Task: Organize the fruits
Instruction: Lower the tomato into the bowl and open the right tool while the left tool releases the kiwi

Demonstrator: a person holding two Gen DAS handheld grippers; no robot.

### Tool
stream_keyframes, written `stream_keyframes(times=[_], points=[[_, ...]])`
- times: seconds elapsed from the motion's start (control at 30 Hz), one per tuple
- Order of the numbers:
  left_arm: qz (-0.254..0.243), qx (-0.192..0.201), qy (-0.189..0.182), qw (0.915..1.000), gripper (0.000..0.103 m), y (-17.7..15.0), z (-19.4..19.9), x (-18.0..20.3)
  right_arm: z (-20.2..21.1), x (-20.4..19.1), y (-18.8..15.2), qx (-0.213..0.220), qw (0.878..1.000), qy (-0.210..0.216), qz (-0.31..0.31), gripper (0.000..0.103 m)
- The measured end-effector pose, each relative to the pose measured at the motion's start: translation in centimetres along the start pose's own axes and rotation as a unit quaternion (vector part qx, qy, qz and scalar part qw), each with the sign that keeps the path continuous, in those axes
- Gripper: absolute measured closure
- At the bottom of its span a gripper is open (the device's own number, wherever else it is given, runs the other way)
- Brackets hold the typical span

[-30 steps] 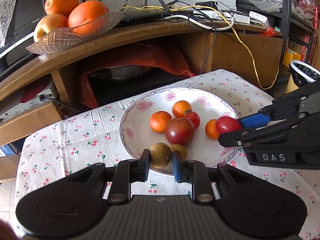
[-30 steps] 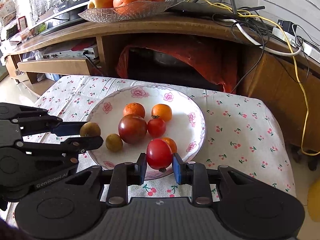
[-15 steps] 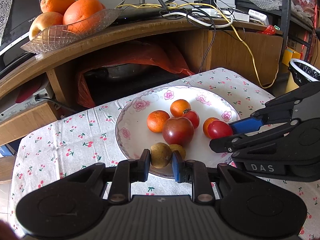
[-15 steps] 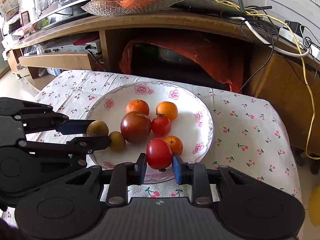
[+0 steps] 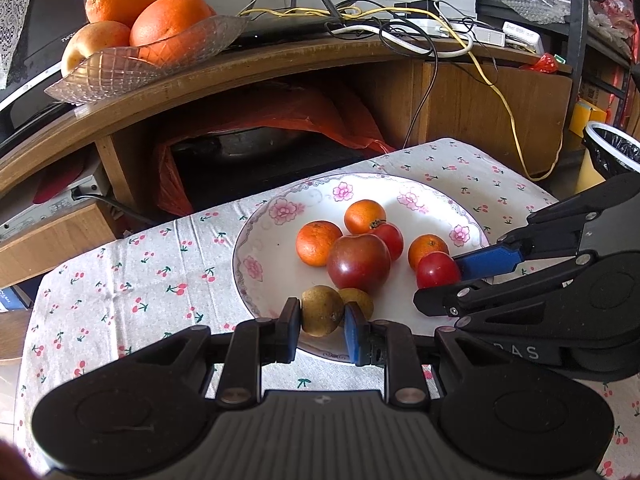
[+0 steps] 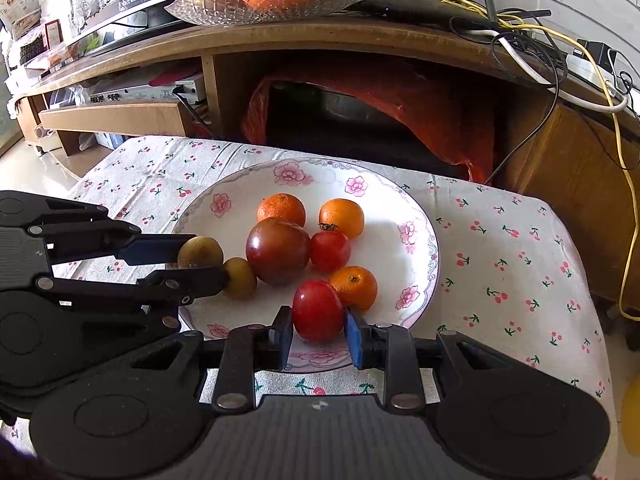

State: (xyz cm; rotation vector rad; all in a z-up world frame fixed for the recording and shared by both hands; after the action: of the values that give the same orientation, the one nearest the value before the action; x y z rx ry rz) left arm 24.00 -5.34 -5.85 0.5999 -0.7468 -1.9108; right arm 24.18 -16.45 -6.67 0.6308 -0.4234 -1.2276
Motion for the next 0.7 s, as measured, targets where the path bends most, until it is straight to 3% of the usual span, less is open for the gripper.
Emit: stream_keyframes(times=[0.7], points=[[0.023, -0.001, -0.009, 0.9997, 0.069, 0.05, -0.15, -0.26, 0.39, 0.84, 0.55, 0.015, 1.0, -0.008, -0.015, 0.068]])
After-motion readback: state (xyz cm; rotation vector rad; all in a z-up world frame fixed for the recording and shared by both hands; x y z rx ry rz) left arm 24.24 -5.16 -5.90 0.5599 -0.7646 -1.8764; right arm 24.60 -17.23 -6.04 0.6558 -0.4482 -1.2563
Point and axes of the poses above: each gripper's, at about its wrist camera, not at the fingertips, and z roughly against the way its jaws point, x to its right, y to its top, the point moved 5 cm from there along -z, roughly the way its jaws point, and after that the axes turned 3 degrees about -z, right-handed, at the moved point
